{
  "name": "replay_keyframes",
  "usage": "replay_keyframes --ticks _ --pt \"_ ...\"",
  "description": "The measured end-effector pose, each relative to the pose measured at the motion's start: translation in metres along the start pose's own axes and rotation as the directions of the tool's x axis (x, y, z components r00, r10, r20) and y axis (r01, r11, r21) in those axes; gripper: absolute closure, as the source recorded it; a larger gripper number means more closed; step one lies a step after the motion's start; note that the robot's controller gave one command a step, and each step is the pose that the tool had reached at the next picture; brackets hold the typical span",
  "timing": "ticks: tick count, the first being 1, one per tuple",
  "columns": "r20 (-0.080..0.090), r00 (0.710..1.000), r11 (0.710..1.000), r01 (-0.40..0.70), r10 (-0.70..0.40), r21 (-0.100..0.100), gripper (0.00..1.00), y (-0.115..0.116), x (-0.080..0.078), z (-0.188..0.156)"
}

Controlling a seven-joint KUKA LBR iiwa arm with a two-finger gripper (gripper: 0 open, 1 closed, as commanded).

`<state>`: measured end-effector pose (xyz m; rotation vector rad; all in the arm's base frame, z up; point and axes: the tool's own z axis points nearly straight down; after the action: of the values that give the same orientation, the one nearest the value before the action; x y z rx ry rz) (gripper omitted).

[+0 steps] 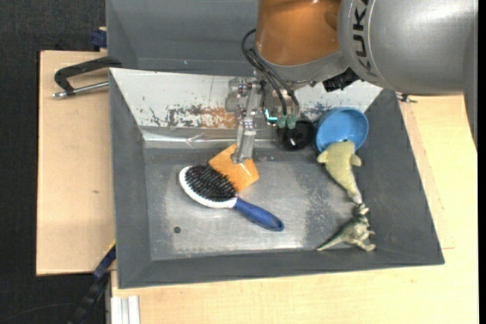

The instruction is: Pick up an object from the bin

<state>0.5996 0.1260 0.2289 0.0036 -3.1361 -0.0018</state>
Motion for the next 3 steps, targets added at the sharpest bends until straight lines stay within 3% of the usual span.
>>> replay_keyframes --ticks 1,2,3 --pt "0.000 0.994 0.994 -0.106 0.106 -0.001 0.00 0.017 0.020 0.152" --pt "0.015 0.994 0.994 -0.107 0.108 -0.005 1.00 0.017 0.017 0.148" --pt "0.018 0.993 0.993 -0.117 0.117 -0.005 1.00 0.013 0.010 0.036"
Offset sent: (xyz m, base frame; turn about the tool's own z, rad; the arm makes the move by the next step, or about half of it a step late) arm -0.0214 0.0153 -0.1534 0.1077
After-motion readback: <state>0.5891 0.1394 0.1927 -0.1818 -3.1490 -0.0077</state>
